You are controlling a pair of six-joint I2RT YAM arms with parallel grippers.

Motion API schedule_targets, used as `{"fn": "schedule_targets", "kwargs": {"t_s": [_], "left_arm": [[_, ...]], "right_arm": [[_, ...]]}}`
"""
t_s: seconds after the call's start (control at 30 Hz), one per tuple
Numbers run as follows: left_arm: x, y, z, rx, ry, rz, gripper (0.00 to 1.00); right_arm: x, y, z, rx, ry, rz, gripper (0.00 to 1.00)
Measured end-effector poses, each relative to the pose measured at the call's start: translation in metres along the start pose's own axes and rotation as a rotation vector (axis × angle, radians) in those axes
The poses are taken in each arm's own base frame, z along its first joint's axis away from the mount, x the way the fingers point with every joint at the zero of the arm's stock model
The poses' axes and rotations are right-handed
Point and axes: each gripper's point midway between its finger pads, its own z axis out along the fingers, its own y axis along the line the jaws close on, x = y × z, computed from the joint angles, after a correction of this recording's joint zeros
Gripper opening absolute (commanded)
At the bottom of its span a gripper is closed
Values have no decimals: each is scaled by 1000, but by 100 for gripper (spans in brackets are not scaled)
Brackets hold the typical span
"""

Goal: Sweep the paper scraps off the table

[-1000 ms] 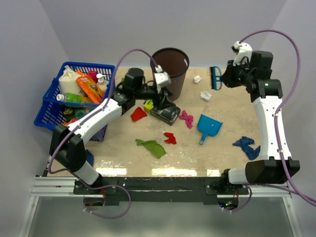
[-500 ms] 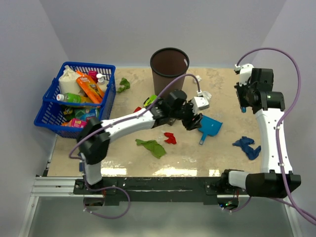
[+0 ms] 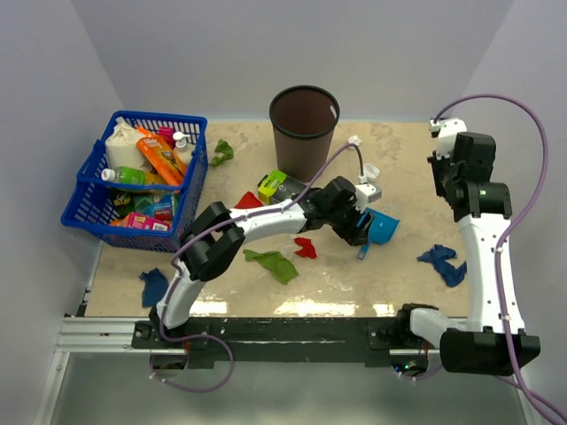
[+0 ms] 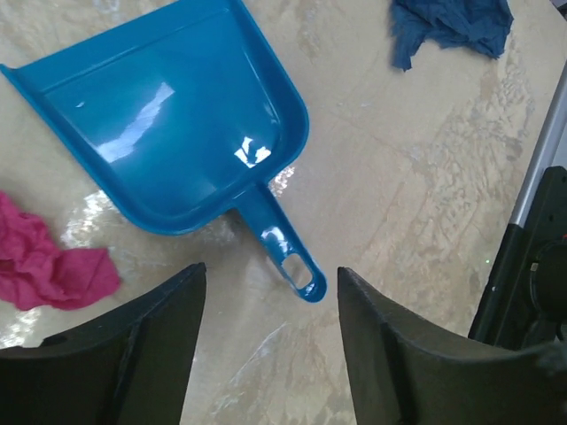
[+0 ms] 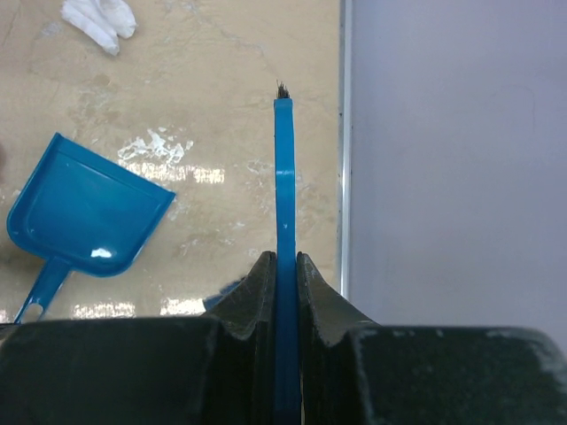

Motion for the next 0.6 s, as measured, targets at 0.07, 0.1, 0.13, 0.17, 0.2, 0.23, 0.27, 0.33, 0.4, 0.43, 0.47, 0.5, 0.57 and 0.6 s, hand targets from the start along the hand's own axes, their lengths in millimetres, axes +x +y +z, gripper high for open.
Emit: {"fn": "schedule_targets", "kwargs": {"t_s": [0.07, 0.1, 0.13, 0.17, 0.2, 0.23, 0.27, 0.33, 0.4, 0.43, 0.47, 0.5, 0.57, 0.6], "left_arm": [[4, -5, 6, 7, 3, -17, 72], [6, -6, 10, 5, 5, -27, 72], [10, -6, 14, -2, 12, -36, 72], [14, -6, 17, -9, 19, -42, 72], [19, -6, 21, -19, 28, -48, 72], [25, -6, 25, -34, 38, -54, 72], [31, -6, 28, -48, 49, -57, 72], [41, -5, 35, -82, 67, -56, 72], [39, -8, 39, -104, 59, -43, 70], [38, -9, 40, -118, 54, -38, 69], [37, -9, 41, -127, 51, -33, 68], [37, -9, 42, -142, 49, -28, 66], [39, -8, 44, -176, 49, -17, 65], [41, -6, 44, -197, 53, -13, 63]], "right_arm": [[5, 1, 1, 2, 7, 5, 0], [8, 1, 1, 3, 11, 8, 0], [10, 1, 0, 5, 14, 12, 0], [12, 1, 0, 6, 15, 14, 0], [13, 0, -2, 10, 14, 16, 0], [12, -2, -4, 15, 9, 20, 0], [12, -3, -6, 22, 3, 24, 0], [11, -4, -10, 29, -8, 31, 0], [10, -5, -12, 31, -15, 37, 0], [10, -5, -13, 32, -16, 39, 0], [10, -6, -13, 33, -17, 42, 0], [10, -6, -13, 34, -16, 45, 0], [11, -6, -13, 35, -16, 47, 0], [11, -6, -13, 35, -16, 48, 0]]}}
